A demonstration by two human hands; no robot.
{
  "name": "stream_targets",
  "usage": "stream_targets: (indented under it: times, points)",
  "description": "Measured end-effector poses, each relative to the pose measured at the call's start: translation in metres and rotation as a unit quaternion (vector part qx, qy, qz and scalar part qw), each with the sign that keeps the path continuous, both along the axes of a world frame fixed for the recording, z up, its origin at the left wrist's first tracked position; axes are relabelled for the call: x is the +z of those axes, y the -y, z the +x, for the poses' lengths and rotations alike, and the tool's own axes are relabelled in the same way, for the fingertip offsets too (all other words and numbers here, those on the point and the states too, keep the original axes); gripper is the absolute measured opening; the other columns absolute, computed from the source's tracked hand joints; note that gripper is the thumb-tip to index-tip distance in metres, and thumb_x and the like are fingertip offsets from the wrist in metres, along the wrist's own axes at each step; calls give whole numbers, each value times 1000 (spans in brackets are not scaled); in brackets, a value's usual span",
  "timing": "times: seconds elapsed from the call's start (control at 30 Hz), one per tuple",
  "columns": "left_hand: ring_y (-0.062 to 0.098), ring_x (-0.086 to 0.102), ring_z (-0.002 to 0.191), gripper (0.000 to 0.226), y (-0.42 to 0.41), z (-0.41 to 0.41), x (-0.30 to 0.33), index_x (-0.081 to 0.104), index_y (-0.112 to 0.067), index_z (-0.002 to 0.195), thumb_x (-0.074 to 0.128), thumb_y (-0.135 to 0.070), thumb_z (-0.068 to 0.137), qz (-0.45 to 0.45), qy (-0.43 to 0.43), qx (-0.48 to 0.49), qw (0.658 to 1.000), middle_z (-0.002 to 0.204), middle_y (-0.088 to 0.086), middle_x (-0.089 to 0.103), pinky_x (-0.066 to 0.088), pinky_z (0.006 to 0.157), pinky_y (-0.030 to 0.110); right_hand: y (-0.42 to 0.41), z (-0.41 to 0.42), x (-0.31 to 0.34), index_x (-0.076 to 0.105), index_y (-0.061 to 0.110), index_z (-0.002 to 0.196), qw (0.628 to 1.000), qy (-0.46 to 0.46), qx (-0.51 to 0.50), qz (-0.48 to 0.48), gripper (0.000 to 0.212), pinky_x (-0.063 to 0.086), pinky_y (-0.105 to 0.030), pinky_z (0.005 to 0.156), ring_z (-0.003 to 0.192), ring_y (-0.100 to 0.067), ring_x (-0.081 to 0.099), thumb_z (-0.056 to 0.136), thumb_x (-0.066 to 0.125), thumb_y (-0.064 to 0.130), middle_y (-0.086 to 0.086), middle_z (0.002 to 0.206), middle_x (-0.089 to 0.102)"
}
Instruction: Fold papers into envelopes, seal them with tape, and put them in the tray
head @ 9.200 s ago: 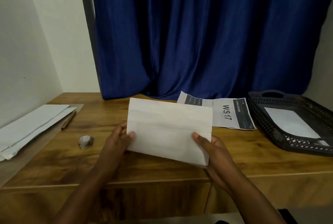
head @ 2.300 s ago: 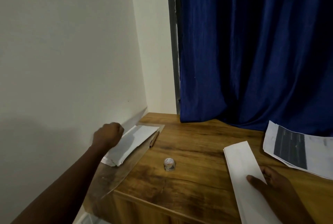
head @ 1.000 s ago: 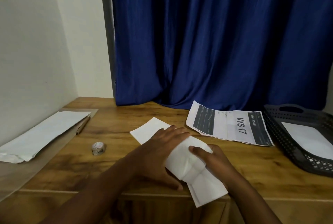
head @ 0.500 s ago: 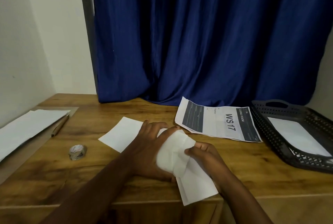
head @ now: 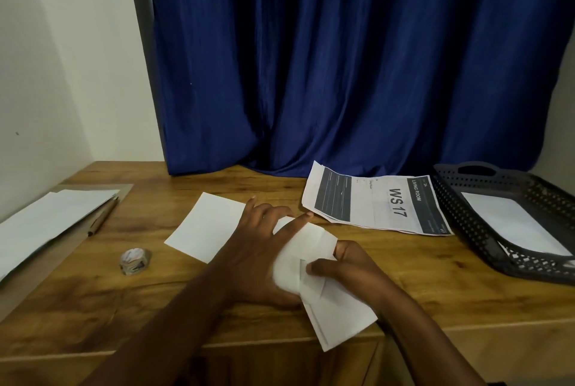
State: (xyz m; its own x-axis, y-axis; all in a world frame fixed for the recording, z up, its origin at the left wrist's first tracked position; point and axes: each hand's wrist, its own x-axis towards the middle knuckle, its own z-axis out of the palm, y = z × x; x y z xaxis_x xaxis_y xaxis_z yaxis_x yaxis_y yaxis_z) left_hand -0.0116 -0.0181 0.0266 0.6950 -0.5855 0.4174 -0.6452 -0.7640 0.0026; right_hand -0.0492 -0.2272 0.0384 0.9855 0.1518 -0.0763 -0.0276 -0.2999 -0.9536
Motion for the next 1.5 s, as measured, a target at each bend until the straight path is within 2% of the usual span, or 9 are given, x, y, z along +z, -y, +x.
stream_targets:
  times: [0.33, 0.5, 0.7, 0.8, 0.93, 1.03, 1.17, 1.33, 1.5]
  points:
    - [19, 36, 139, 122, 0, 3, -1, 22, -38, 158, 50, -100, 57, 7, 1, -3, 1000, 153, -2, 40, 8, 123, 58, -15, 5, -4, 55, 31, 83, 997, -4, -72, -11, 21, 41, -16, 58, 72, -1, 54, 86, 74, 39, 13, 79, 58]
    - [14, 29, 143, 124, -1, 4, -1, 13, -38, 159, 59, -95, 59, -1, -39, -17, 999, 155, -7, 35, 5, 125, 52, -20, 11, -7, 63, 21, 113, 994, -16, -105, -22, 55, 43, -21, 61, 81, -6, 58, 74, 77, 57, 4, 97, 64]
    - [10, 29, 144, 123, -2, 3, 2, 3, -46, 157, 67, -87, 60, -9, -101, -28, 994, 158, -11, 30, 5, 125, 52, -15, 10, -12, 66, 27, 83, 997, 35, -65, 19, 14, 56, -23, 68, 79, -11, 67, 82, 81, 27, 10, 80, 68]
    - [9, 25, 146, 124, -8, 5, 2, -2, -49, 156, 68, -86, 61, 4, -110, -30, 993, 162, -14, 23, 5, 125, 47, -13, 7, -7, 63, 27, 79, 996, 37, -82, 5, 18, 49, -15, 59, 71, -4, 61, 84, 79, 24, 2, 87, 70]
    - [7, 13, 153, 124, -12, 7, 3, -5, -47, 156, 65, -88, 62, 11, -121, -51, 991, 167, -18, 11, -1, 126, 49, -11, 5, -3, 65, 21, 83, 998, 23, -56, 1, 15, 59, -33, 77, 77, -11, 63, 83, 79, 16, 0, 88, 70]
    - [4, 4, 154, 123, -12, 8, 2, -12, -52, 152, 65, -88, 64, 27, -136, -55, 989, 167, -21, 3, -5, 126, 48, -14, 4, 5, 54, 31, 81, 995, 12, -95, 2, 28, 46, -18, 60, 75, -3, 56, 80, 82, 29, 8, 89, 63]
    - [6, 2, 154, 126, -12, 10, -2, -13, -50, 154, 66, -88, 63, 13, -150, -47, 988, 168, -17, 2, -5, 127, 46, -16, 1, 15, 65, 27, 87, 997, 4, -68, 19, 31, 50, -16, 56, 71, -2, 67, 72, 85, 45, 12, 85, 70]
    - [6, 1, 154, 129, -11, 12, -3, -17, -50, 153, 70, -84, 65, -2, -176, -63, 982, 168, -19, -4, 2, 127, 47, -16, -2, 16, 70, 24, 95, 999, 43, -15, 13, 29, 52, -14, 57, 73, 0, 71, 74, 87, 31, 9, 87, 75]
    - [7, 10, 153, 127, -12, 11, -7, -23, -57, 146, 69, -84, 63, -36, -148, -90, 984, 167, -16, 7, 10, 126, 52, -6, -4, 15, 71, 21, 103, 997, 41, 48, -49, 33, 60, -25, 73, 88, -9, 73, 74, 88, 22, 7, 95, 77]
